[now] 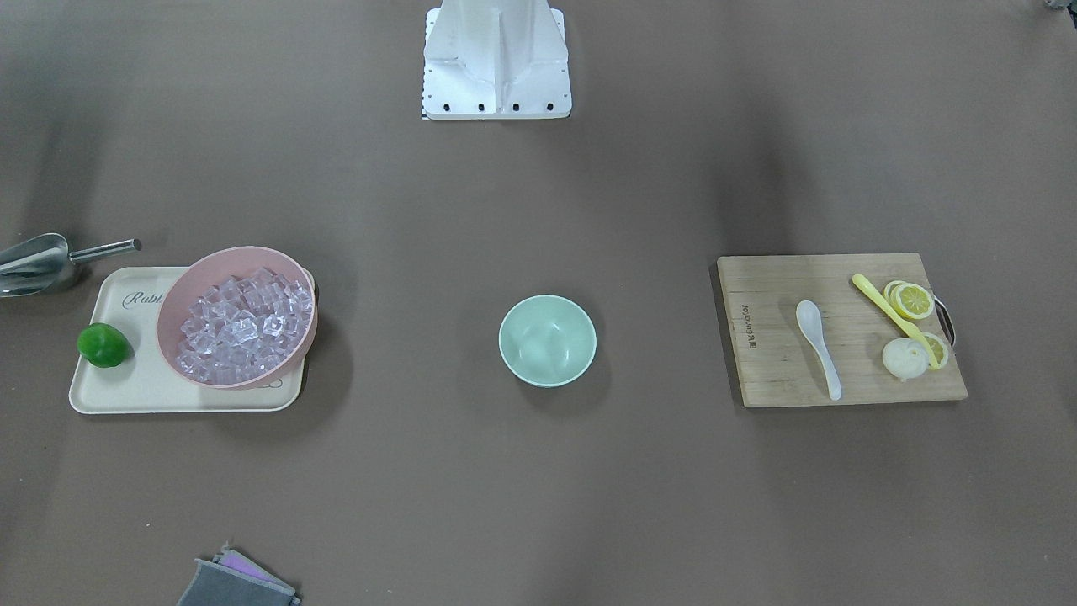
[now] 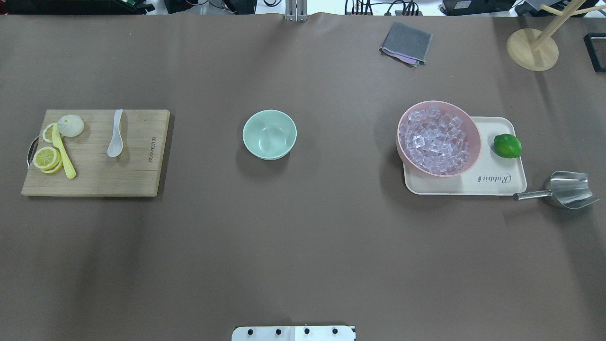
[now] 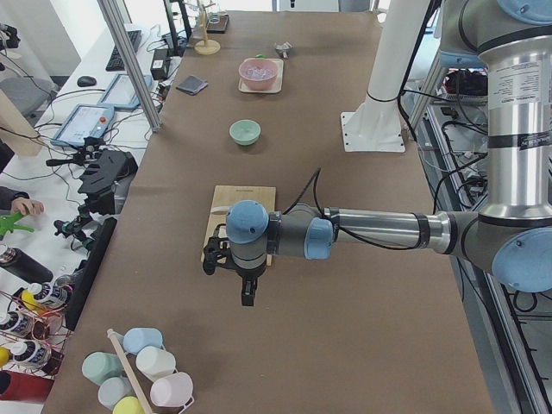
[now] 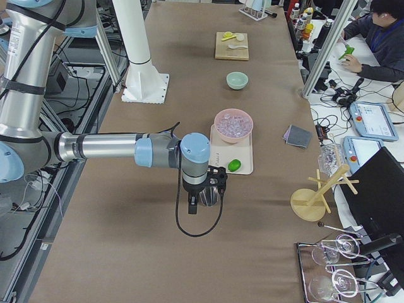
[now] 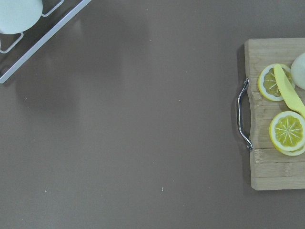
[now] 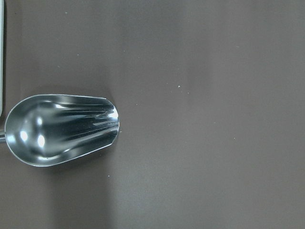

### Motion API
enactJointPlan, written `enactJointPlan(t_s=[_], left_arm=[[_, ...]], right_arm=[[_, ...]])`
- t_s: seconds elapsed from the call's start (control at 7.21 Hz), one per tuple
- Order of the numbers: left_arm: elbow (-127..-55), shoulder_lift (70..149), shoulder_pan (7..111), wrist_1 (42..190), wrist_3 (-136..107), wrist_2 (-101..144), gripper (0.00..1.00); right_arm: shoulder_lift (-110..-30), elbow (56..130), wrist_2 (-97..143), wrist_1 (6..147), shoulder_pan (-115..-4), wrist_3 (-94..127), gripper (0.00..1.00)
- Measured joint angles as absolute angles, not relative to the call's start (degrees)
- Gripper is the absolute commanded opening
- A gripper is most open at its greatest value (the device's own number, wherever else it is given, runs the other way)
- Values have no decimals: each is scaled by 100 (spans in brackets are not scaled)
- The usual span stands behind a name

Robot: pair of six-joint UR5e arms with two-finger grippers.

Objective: Put spoon and ice into bowl

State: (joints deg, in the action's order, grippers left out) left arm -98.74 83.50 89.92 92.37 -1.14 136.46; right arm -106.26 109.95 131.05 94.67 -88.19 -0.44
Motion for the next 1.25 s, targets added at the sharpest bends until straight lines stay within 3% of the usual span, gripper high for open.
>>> enactJointPlan(t_s=[0.69,1.25], left_arm=[[-9904,8347,8956,9282,-110,13898,99],[-9936,8447,8948,9532,-128,13907,99]], right_arm=[[-10584,10997,13130,9374,-8816,-33,100],[-10628,10937,13161,7731,-8815,-8,100]])
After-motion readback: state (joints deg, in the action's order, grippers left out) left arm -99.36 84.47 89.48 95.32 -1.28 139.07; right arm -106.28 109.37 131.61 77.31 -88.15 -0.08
